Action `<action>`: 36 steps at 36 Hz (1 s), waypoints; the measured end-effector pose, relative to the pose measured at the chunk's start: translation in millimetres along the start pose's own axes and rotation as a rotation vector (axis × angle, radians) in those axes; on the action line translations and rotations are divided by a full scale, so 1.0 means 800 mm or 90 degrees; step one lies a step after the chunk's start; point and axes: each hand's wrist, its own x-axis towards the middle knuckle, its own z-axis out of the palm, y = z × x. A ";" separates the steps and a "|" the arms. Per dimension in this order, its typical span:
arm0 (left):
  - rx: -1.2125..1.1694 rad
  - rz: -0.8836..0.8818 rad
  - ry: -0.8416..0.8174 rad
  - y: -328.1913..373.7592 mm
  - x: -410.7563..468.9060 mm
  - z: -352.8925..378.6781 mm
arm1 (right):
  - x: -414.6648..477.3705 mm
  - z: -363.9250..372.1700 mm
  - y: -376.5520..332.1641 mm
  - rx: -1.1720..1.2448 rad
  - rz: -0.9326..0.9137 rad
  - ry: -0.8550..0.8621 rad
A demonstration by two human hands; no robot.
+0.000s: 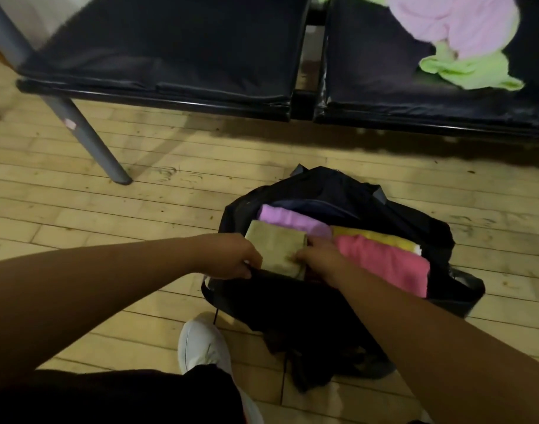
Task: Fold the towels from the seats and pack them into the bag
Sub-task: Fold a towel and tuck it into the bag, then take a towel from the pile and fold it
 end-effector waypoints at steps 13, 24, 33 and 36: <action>0.039 -0.076 0.162 -0.002 0.027 0.013 | -0.024 -0.033 -0.019 -0.224 0.071 0.074; 0.153 -0.058 0.270 0.026 0.034 -0.119 | -0.068 -0.144 -0.169 -0.151 -0.069 0.104; 0.043 0.059 0.454 0.118 0.080 -0.274 | -0.110 -0.265 -0.260 -0.190 -0.193 0.158; 0.012 0.035 0.511 0.136 0.115 -0.308 | -0.102 -0.303 -0.275 -0.187 -0.213 0.246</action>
